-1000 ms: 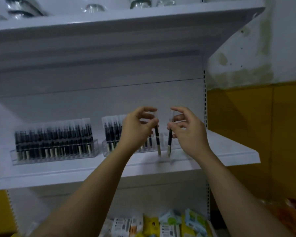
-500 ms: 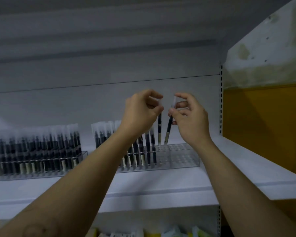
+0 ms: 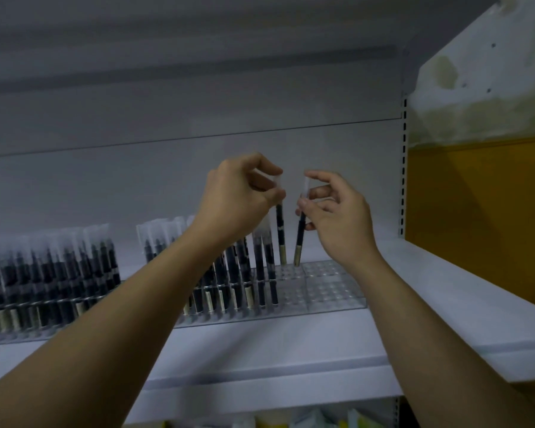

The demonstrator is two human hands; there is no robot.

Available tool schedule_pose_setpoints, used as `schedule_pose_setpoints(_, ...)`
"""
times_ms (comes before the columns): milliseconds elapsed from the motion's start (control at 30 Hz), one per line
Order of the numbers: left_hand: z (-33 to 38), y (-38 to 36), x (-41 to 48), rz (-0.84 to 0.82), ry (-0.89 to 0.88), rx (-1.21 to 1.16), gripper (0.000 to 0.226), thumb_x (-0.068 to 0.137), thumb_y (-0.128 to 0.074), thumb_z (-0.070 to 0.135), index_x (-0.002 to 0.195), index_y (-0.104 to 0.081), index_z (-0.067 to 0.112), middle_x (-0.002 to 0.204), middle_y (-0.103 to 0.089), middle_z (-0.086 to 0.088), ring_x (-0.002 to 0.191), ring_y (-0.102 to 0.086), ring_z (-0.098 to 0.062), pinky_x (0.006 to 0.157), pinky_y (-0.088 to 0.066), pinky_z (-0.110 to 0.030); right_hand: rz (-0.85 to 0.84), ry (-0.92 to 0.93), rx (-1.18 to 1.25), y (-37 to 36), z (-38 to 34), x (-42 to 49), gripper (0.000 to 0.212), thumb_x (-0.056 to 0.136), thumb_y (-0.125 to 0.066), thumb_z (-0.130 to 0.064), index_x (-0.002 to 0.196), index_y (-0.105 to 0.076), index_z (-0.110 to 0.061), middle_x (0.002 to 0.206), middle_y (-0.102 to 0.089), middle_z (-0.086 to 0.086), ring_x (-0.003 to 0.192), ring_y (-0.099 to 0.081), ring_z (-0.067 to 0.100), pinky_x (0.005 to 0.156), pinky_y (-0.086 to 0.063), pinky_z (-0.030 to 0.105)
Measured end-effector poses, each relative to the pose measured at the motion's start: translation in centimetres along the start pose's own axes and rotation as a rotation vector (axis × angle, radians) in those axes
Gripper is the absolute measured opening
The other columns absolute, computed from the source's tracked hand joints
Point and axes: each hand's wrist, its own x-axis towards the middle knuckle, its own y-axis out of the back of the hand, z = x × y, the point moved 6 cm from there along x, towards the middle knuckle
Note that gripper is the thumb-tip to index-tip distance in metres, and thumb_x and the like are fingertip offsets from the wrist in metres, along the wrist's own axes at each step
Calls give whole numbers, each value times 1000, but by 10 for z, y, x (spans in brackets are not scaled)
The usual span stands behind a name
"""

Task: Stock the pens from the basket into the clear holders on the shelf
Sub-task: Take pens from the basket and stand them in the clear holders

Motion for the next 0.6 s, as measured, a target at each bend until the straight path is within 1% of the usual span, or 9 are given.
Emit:
schedule_pose_setpoints(67,0,0,0,4,1,7,20,82,-74,22,99,-64,25,79,-68,12,72,-66,6,65,-52,-10,-47,-3,-18,-3,1,-2,37,87,-68,-11,119,-60,-29,90,-61,-2,80,-69,20,73,-60,43)
schedule_pose_setpoints(133,1,-1,2,-1,2,30,20,83,-74,22,100,-63,25,79,-68,13,73,-65,5,64,-50,-8,-99,-2,-53,-6,3,-4,38,87,-69,-12,118,-61,-32,92,-63,-2,80,-68,16,74,-60,38)
schedule_pose_setpoints(167,1,-1,3,-12,9,53,20,83,-74,22,99,-63,25,81,-67,13,74,-65,5,64,-49,-7,-125,6,-80,-8,3,-6,38,87,-69,-12,118,-61,-33,93,-63,-3,80,-67,12,75,-60,33)
schedule_pose_setpoints(233,-2,-4,4,-75,35,119,19,82,-74,23,97,-62,25,84,-68,11,77,-64,2,64,-49,-11,-173,20,-135,-11,3,-11,38,87,-69,-13,117,-60,-34,92,-63,-8,78,-64,5,73,-57,20)
schedule_pose_setpoints(333,-9,-11,0,-188,70,205,18,81,-74,22,91,-60,26,90,-69,7,79,-64,-2,57,-45,-9,-241,7,-209,-14,7,-20,41,88,-68,-15,122,-58,-35,92,-61,-12,76,-62,0,64,-49,6)
schedule_pose_setpoints(400,-10,-14,-2,-206,76,246,15,82,-74,23,89,-61,25,93,-67,9,82,-63,-2,56,-39,-6,-254,7,-245,-13,8,-24,43,90,-66,-17,126,-56,-38,91,-59,-14,76,-61,-2,62,-48,5)
schedule_pose_setpoints(467,-8,-16,-3,-202,62,324,13,83,-73,25,89,-62,25,94,-58,13,86,-56,-5,59,-32,-6,-235,18,-264,-9,8,-26,43,91,-64,-19,128,-54,-39,91,-59,-14,75,-61,1,62,-47,5)
schedule_pose_setpoints(533,-7,-18,-4,-183,50,384,12,85,-71,26,93,-62,26,95,-50,14,88,-50,-5,64,-33,-12,-236,22,-285,-9,8,-28,46,92,-62,-18,131,-52,-40,91,-59,-13,75,-61,4,63,-47,6)
schedule_pose_setpoints(600,-8,-20,-5,-171,49,401,12,86,-70,25,96,-63,24,95,-52,13,89,-52,-6,73,-39,-21,-255,20,-306,-10,8,-30,49,93,-62,-17,133,-49,-42,92,-58,-13,77,-62,6,64,-46,8)
